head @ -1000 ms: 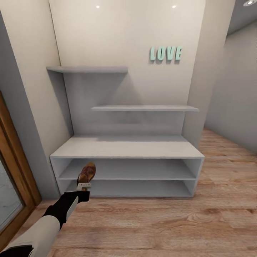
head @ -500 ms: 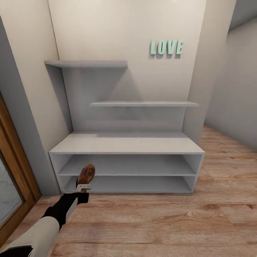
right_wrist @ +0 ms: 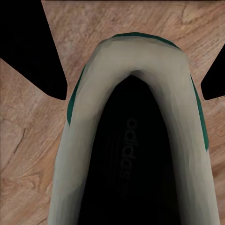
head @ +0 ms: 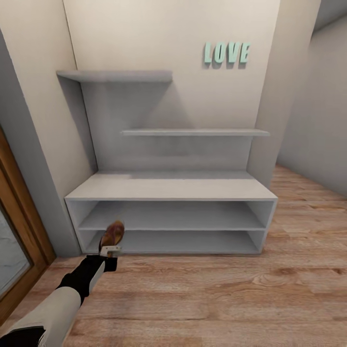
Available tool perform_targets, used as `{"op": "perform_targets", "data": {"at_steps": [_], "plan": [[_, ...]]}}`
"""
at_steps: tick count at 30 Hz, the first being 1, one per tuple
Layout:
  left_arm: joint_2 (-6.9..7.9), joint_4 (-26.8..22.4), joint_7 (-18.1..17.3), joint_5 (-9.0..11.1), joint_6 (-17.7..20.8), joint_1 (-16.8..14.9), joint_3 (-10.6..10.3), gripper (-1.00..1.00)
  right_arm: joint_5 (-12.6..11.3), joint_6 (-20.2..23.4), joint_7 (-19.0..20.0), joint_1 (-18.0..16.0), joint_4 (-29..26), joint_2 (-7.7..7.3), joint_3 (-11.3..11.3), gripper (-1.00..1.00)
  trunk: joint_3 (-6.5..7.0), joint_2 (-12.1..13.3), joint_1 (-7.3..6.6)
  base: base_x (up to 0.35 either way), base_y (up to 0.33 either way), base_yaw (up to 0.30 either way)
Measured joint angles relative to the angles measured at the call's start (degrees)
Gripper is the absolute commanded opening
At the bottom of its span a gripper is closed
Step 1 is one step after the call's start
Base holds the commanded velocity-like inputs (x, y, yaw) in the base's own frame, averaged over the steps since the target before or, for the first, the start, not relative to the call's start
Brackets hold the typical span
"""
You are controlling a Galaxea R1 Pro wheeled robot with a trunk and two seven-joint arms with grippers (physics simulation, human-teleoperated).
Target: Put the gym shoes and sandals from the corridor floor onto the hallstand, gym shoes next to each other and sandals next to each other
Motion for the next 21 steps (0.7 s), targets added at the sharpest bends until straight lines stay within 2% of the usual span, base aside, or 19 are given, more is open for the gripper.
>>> {"op": "perform_targets", "data": {"at_steps": [4, 6, 12, 21], "plan": [[0.06, -0.2, 0.1, -0.5, 8.1, -3.3, -0.1, -1.00, 0.0, 0.0, 0.0, 0.0, 0.0, 0.00, 0.0, -1.00, -0.54, -0.8, 0.44, 0.000, 0.000, 0.000], [0.12, -0.2, 0.1, -0.6, 9.8, -4.4, -0.1, -1.00, 0.0, 0.0, 0.0, 0.0, 0.0, 0.00, 0.0, -1.00, -0.56, -0.8, 0.44, 0.000, 0.000, 0.000], [0.10, -0.3, 0.1, -1.5, 11.0, -6.3, -0.1, -1.00, 0.0, 0.0, 0.1, 0.0, 0.1, 0.00, 0.0, -1.00, -0.58, -0.8, 0.44, 0.000, 0.000, 0.000], [-0.36, -0.1, 0.1, -1.8, 10.9, -6.3, -0.2, -1.00, -0.1, -0.1, 0.2, 0.0, 0.2, 0.00, 0.1, -1.00, -0.58, -0.8, 0.44, 0.000, 0.000, 0.000]]}}
